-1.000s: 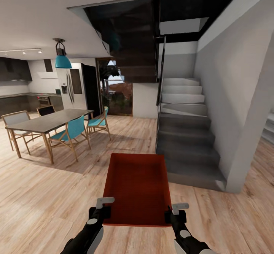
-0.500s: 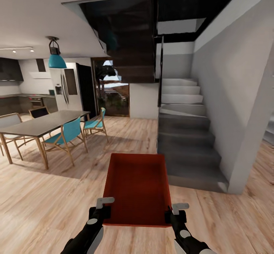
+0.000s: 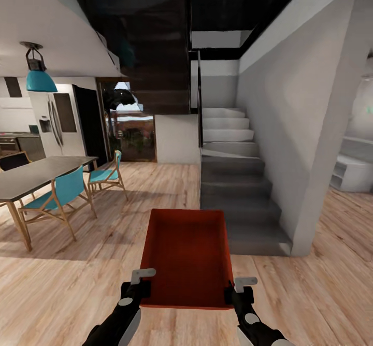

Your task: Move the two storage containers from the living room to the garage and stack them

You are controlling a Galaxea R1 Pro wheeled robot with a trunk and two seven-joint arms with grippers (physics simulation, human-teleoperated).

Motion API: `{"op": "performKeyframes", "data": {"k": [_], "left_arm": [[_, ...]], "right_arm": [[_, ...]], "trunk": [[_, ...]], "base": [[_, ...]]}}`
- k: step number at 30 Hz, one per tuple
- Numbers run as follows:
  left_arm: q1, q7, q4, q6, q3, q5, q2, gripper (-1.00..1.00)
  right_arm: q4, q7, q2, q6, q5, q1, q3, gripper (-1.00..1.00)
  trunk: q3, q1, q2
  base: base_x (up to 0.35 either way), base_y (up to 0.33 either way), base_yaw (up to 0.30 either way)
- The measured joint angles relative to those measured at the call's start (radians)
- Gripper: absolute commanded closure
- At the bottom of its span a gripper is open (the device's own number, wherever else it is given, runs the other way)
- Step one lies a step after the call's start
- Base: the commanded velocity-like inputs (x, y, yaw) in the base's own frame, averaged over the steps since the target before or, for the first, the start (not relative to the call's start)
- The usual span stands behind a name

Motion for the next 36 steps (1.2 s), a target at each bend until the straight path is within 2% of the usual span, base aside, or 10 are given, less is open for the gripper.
{"op": "performKeyframes", "data": {"k": [12,36], "left_arm": [[0.0,0.0,0.0,0.0,0.0,0.0,0.0,1.0],[0.0,-0.001,0.0,-0.003,0.001,-0.002,0.0,1.0]], "right_arm": [[0.0,0.0,0.0,0.0,0.0,0.0,0.001,1.0],[0.0,0.0,0.0,-0.003,-0.003,0.0,0.002,1.0]], "trunk": [[0.005,0.0,0.0],[0.015,0.0,0.0]], "base": [[0.116,0.105,-0.282],[0.003,0.002,-0.282]]}}
